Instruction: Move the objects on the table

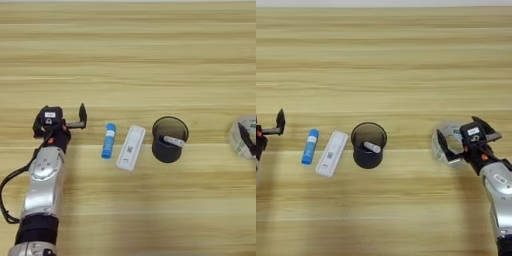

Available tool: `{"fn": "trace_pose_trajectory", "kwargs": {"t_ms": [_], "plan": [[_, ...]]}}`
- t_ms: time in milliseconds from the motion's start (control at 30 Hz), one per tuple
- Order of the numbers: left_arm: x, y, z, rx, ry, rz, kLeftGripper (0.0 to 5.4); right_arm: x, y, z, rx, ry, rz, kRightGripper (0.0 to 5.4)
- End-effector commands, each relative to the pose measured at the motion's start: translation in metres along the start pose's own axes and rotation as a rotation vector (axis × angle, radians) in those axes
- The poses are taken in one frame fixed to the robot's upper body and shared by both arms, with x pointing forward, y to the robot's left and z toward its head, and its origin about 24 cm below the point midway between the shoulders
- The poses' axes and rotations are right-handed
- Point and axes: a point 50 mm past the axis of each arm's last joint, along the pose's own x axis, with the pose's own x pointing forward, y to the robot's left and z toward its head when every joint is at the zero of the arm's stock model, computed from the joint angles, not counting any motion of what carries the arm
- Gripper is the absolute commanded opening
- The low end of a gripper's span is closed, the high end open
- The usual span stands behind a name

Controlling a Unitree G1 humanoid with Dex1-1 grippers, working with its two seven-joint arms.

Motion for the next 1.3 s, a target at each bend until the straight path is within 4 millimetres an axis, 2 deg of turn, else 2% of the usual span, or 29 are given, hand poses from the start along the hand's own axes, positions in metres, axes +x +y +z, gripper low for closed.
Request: {"fn": "trace_pose_trajectory", "kwargs": {"t_ms": [33,433,767,1033,1300], "plan": [[0.002,0.001,0.001,0.001,-0.007,0.003,5.39,-0.006,-0.003,-0.004,-0.077,0.024,0.070,5.40],[0.004,0.003,0.002,-0.001,-0.008,0.013,5.39,-0.001,-0.002,-0.017,-0.185,0.117,0.185,5.40],[0.004,0.000,0.002,-0.003,-0.006,0.009,5.39,-0.002,-0.011,-0.026,-0.288,0.190,0.282,5.40],[0.002,-0.003,0.002,-0.006,-0.007,0.009,5.39,-0.005,-0.020,-0.033,-0.316,0.240,0.303,5.40],[0.002,-0.004,0.001,-0.006,-0.002,0.007,5.39,-0.007,-0.021,-0.042,-0.306,0.268,0.312,5.40]]}}
